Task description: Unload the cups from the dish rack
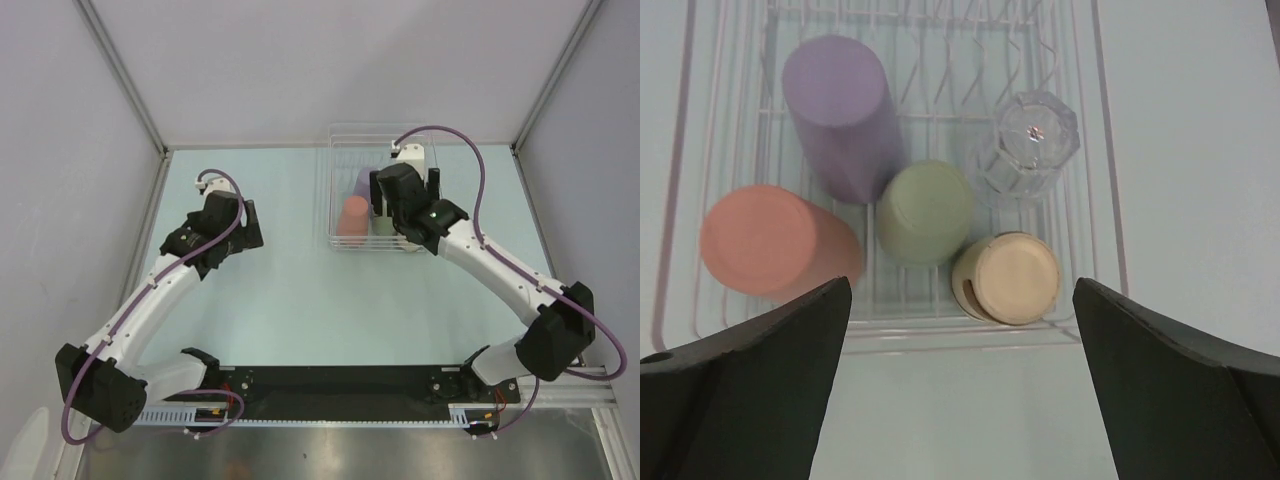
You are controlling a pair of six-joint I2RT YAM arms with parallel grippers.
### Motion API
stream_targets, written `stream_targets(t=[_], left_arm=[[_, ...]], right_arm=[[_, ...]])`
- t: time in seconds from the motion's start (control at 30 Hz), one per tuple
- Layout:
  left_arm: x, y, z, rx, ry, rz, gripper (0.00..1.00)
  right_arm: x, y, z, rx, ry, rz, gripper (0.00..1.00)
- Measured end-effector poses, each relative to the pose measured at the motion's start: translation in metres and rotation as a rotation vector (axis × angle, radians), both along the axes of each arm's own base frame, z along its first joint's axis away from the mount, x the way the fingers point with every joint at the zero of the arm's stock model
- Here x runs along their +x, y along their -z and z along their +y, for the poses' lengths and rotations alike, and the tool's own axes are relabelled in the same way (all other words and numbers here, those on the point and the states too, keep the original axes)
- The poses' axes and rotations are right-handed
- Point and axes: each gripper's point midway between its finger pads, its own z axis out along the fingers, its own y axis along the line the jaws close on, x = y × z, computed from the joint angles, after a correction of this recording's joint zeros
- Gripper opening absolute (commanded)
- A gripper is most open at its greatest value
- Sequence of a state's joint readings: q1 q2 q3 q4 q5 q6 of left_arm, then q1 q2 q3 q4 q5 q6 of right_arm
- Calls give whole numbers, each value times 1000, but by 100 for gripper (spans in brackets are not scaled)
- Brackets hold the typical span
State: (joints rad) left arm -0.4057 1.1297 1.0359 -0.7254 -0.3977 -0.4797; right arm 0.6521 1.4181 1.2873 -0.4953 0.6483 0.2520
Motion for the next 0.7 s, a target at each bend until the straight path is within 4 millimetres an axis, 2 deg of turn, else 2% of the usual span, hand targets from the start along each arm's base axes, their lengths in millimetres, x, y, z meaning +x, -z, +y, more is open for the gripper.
stream_targets(t=[0.13,0.37,0.43,0.57,0.7], left_arm=[[-1,0,-3,1,10,2,100],[-2,1,-2,10,5,5,100],[-3,1,-2,11,6,7,100],[-3,1,-3,11,11,6,100],[-5,5,-9,17,31,15,100]], right_arm=[[17,-9,14,24,-2,-13,100],[22,-14,25,40,-53,-26,100],[25,-21,25,33,-55,-39,99],[44,-54,30,40,-45,-117,90],[54,-70,32,64,-50,-151,78]])
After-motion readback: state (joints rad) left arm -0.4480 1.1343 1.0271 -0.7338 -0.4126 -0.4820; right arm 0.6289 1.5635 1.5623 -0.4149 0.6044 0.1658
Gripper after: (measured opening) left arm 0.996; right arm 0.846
